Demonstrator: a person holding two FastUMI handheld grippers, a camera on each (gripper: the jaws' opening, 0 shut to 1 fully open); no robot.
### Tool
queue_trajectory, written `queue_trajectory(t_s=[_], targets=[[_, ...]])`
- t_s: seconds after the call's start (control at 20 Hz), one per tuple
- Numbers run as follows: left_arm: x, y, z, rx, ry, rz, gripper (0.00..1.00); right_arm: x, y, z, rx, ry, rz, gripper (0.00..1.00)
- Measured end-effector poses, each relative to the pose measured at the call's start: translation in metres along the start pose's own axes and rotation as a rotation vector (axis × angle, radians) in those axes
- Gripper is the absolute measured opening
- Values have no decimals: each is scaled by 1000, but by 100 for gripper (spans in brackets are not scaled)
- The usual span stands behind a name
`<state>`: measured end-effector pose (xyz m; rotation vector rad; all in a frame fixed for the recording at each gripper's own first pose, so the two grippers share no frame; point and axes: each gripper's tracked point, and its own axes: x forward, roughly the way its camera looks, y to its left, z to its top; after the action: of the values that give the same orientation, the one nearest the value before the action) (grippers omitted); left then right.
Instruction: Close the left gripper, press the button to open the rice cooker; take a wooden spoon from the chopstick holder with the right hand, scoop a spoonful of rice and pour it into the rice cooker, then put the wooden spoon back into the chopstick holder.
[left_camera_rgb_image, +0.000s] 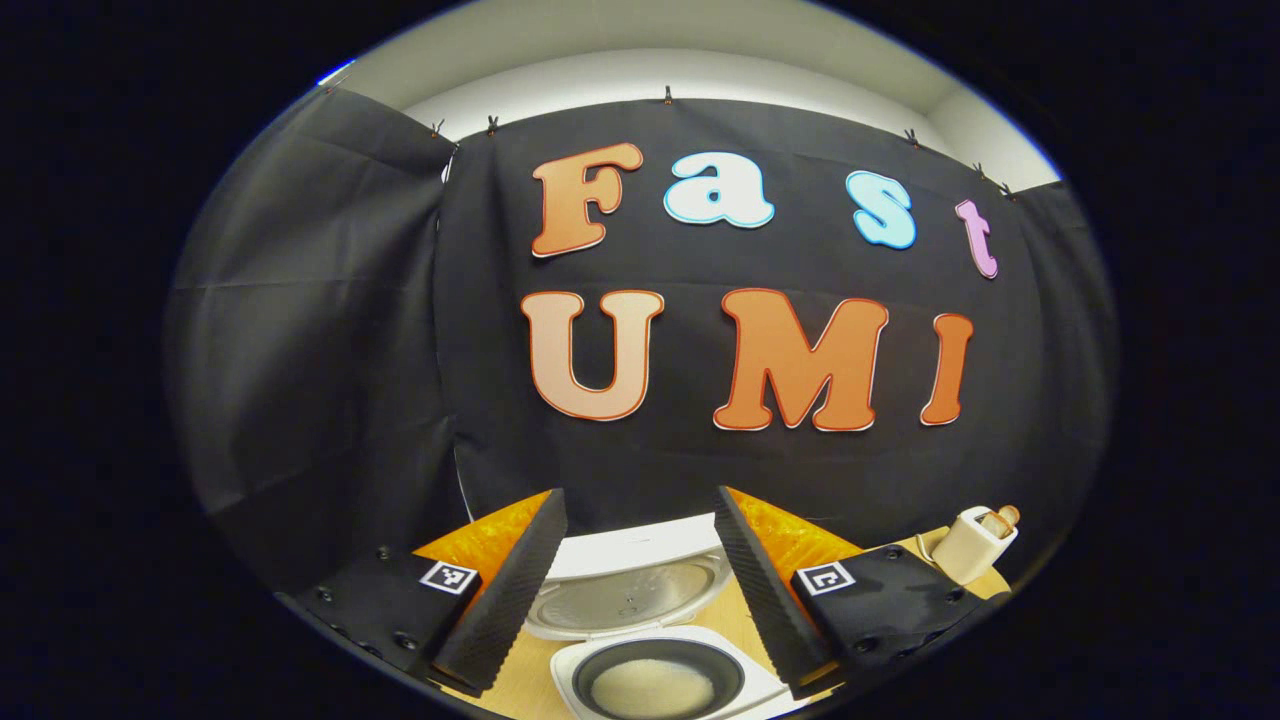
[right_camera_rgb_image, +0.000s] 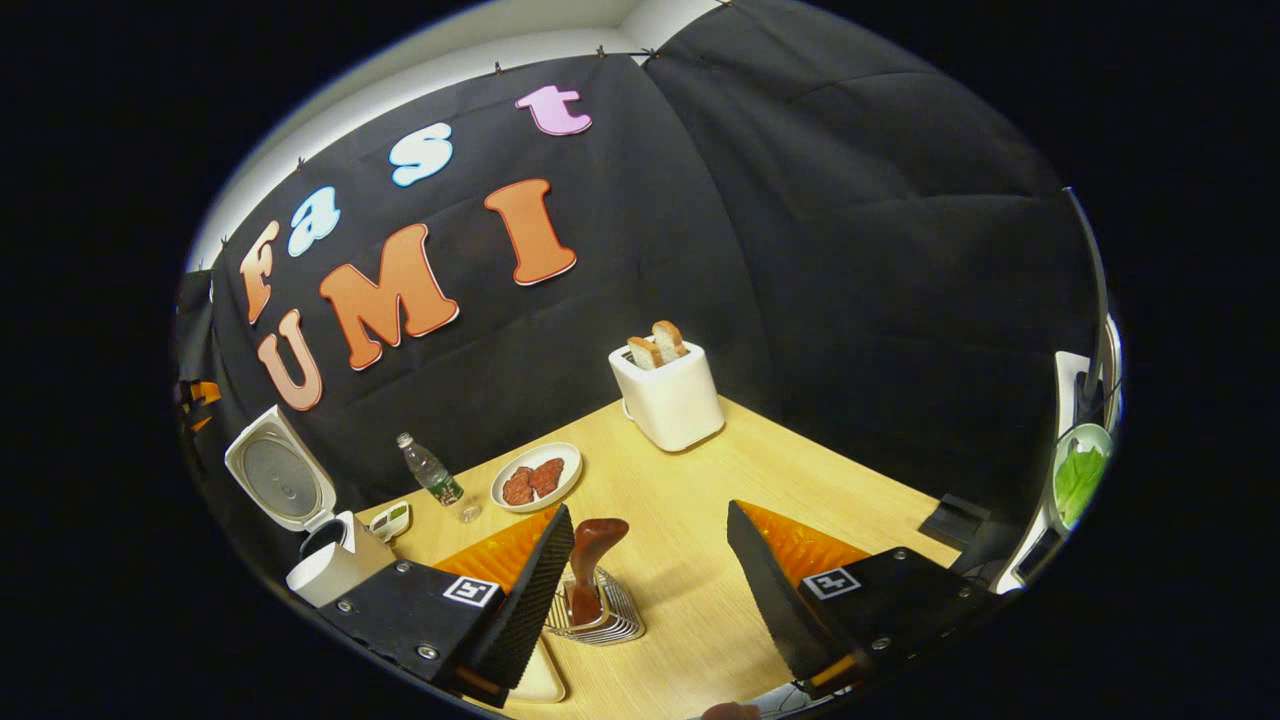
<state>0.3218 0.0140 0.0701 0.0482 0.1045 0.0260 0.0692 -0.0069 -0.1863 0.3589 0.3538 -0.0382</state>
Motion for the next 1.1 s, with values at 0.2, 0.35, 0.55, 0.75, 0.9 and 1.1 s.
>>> queue_trajectory(t_s=[0.2,0.35,0.55,0.75,0.9,1.1], targets=[[52,5,-26,9,85,16,100,1,-10,7,21,-12,-36,94],[78,10,-57,-4,163,20,100,2,-18,7,16,-12,-61,95],[82,4,-66,-57,187,-24,100,5,-17,7,14,-2,-75,95],[64,-4,-72,-76,213,-76,100,7,-1,7,-14,-9,-57,95],[46,-12,-80,-90,232,-119,100,7,10,5,-37,-4,-38,95],[0,-35,-106,-124,307,-220,100,2,19,-2,-49,6,-7,95]])
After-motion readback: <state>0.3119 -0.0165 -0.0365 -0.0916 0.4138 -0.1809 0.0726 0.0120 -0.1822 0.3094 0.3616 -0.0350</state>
